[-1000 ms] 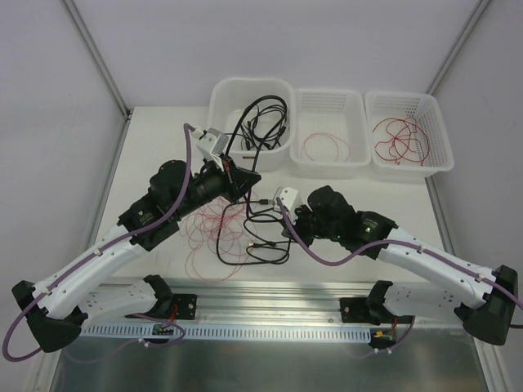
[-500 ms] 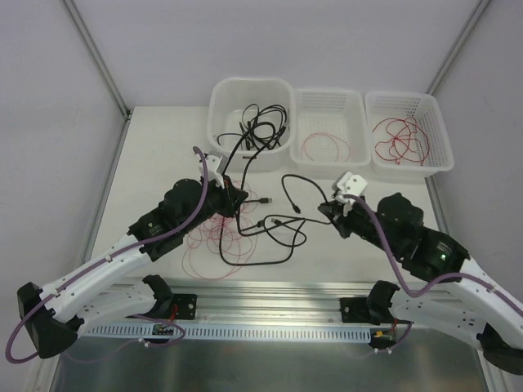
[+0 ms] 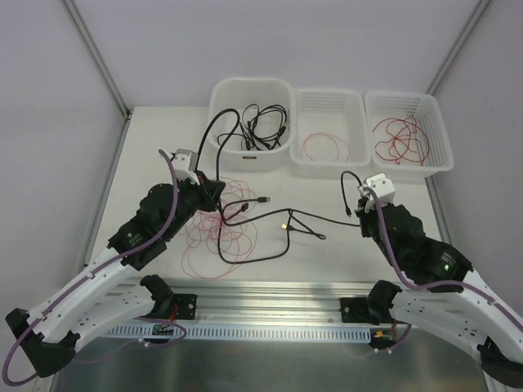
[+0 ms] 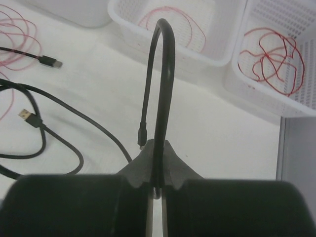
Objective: Untangle the cables
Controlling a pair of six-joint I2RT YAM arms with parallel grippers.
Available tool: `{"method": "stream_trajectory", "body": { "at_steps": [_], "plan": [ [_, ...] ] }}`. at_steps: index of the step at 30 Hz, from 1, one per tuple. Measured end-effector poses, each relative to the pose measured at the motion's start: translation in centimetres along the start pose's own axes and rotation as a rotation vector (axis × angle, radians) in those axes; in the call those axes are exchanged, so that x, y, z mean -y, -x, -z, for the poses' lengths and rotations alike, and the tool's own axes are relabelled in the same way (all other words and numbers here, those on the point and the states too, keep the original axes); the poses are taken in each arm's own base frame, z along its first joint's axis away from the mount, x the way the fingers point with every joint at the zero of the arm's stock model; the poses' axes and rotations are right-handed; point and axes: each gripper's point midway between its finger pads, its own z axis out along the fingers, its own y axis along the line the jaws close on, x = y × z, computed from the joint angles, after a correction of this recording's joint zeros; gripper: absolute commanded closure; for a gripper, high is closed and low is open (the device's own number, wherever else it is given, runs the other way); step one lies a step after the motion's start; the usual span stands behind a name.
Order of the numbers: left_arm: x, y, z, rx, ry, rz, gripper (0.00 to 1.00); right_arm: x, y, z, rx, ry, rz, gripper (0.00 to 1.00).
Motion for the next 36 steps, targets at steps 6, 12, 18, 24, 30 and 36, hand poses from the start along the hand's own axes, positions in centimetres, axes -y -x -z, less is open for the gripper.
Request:
{"method": "stream_trajectory", "body": {
  "at_steps": [6, 12, 18, 24, 30, 36],
  "plan": [
    [0.4, 2.6, 1.2, 0.062, -0.013, -0.004, 1.00, -0.2, -4.7, -2.9, -0.209, -0.055, -0.016, 0.57],
    [1.2, 1.8, 0.4, 0.020, -0.046, -0.005, 1.00, -3.8, -8.4, -5.2, -0.426, 0.086, -0.047, 0.41],
    [1.4, -3.9, -2.4, -0.172, -0.058, 0.004, 1.00, -8.7, -6.3, -4.5, -0.355, 0.375, -0.113, 0.39],
    [1.3, -4.8, -2.4, -0.194, -0.062, 0.010, 1.00, -11.6, -6.9, -5.8, -0.356, 0.504, -0.119, 0.39],
    [1.9, -4.0, -1.8, -0.163, -0.098, 0.021, 1.00, -12.1, -8.9, -8.0, -0.420, 0.486, -0.107, 0.41],
    [2.1, -3.4, -1.1, -0.137, -0.115, 0.027, 1.00, -12.0, -9.7, -9.5, -0.441, 0.454, -0.096, 0.42]
  ]
}}
